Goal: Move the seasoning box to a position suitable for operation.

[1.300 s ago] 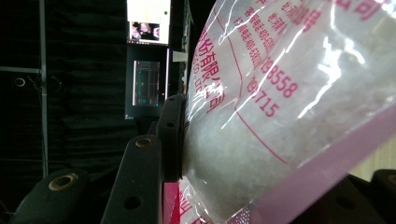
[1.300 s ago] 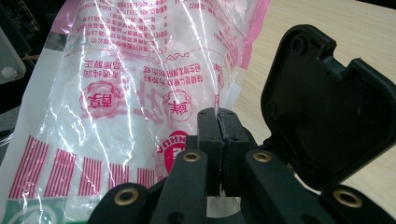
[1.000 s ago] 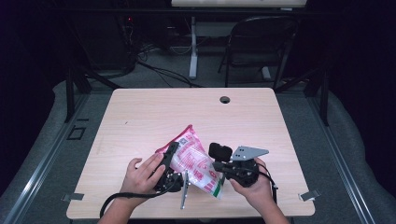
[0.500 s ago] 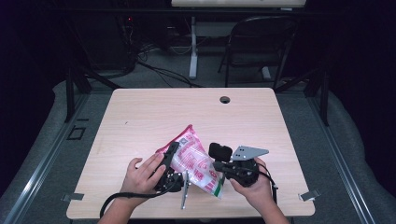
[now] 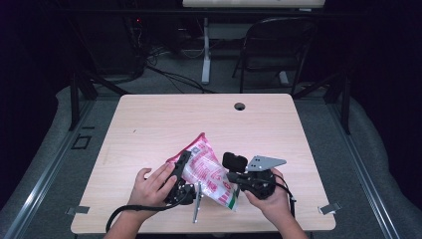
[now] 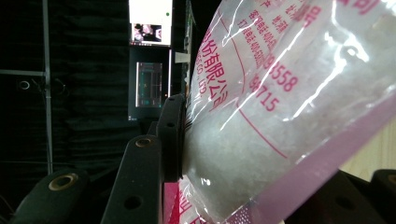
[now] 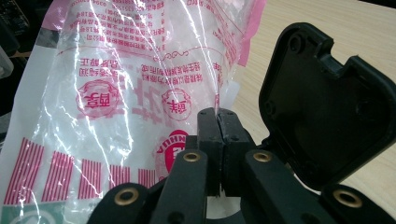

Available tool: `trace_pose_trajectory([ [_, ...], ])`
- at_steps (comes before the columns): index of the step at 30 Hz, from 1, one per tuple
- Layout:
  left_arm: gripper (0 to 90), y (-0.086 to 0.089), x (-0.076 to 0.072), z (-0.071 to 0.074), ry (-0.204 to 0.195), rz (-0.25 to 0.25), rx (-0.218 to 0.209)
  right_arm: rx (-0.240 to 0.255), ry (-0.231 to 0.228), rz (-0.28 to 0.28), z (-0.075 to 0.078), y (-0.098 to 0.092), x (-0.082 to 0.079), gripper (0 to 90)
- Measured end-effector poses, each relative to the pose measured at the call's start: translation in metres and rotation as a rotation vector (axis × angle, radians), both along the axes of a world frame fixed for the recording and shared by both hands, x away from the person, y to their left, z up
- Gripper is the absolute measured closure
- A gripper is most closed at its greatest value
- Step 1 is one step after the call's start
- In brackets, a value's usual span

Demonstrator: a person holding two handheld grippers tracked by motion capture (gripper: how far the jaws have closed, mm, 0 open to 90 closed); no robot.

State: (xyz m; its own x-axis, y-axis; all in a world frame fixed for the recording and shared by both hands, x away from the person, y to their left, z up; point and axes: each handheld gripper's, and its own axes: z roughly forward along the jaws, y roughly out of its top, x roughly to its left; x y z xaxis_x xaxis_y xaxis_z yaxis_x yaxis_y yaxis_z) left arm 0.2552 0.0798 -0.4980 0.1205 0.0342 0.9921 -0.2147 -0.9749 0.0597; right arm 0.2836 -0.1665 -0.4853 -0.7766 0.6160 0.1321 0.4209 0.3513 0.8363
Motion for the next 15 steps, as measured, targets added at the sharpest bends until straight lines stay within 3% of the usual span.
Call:
trace_pose_trajectory([
  [15, 63.5, -0.0003, -0.0005, 0.0009, -0.012, -0.003, 0.0, 0.001, -0.002, -0.002, -0.0004, 0.0003, 0.0004, 89.3],
])
